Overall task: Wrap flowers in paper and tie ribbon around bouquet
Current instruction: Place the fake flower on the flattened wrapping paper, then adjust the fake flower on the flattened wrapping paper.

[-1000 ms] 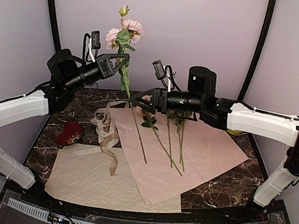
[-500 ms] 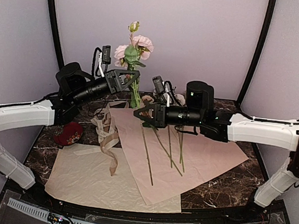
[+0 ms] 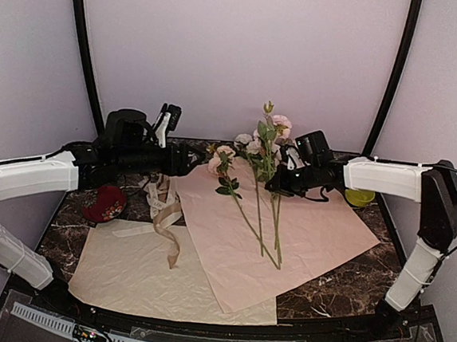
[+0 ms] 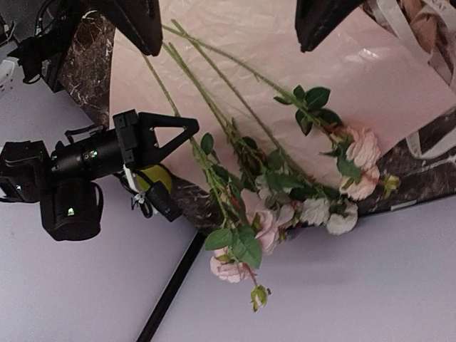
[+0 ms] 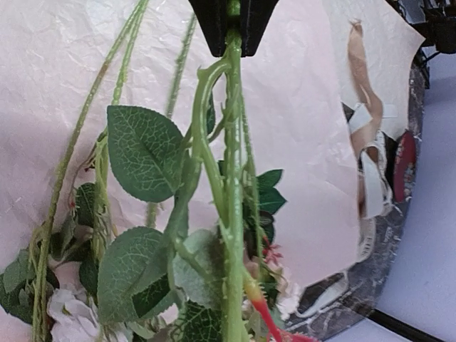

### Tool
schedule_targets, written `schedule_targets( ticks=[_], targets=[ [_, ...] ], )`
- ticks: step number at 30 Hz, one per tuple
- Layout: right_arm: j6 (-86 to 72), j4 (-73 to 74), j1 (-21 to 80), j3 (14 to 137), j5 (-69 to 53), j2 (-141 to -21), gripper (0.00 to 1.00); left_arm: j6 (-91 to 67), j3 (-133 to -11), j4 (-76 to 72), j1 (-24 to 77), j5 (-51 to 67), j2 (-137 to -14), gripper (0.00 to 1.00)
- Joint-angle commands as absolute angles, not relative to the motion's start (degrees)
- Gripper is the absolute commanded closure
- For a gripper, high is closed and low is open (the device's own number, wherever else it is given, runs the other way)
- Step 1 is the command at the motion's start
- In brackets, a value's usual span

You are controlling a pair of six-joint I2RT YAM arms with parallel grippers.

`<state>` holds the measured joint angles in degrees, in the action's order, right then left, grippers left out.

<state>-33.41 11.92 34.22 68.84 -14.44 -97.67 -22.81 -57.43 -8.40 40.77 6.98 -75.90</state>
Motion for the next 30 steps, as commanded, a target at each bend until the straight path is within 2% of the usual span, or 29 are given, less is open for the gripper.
schedule_targets(
  ticks=[1, 6, 7, 9, 11, 16, 24, 30],
  targets=[
    [-29.55, 19.04, 33.32, 75.64, -11.22, -103.77, 1.00, -13.58, -60.58, 6.44, 40.56, -1.31, -82.62, 0.43],
    [-30.77, 19.81, 32.00, 78.95, -7.84, -109.31, 1.00, -9.40, -70.31, 9.31, 38.76, 1.73, -95.80, 0.57],
    [-31.54, 19.41, 31.65, 79.16, -7.78, -110.19, 0.97, -9.18, -73.10, 10.60, 37.69, 2.25, -98.85, 0.61],
    [-32.75, 18.20, 31.20, 79.00, -7.00, -111.01, 0.83, -8.39, -78.97, 13.83, 35.77, 3.07, -105.06, 0.65],
    [-33.29, 17.18, 31.05, 78.39, -6.45, -111.30, 0.73, -7.42, -84.87, 15.79, 33.01, 3.35, -110.42, 0.66],
    [-32.93, 17.76, 29.77, 78.49, -7.39, -109.82, 0.61, -1.72, -94.39, 17.42, 31.52, 0.34, -121.60, 0.68],
    [-32.82, 16.42, 27.77, 71.18, -0.96, -101.44, 0.59, 6.69, -108.00, 18.33, 31.96, -3.86, -132.86, 0.70],
    [-26.67, 21.43, 24.66, 77.79, 4.10, -108.69, 0.65, 14.76, -113.33, 15.18, 33.59, -9.86, -137.28, 0.71]
  ],
)
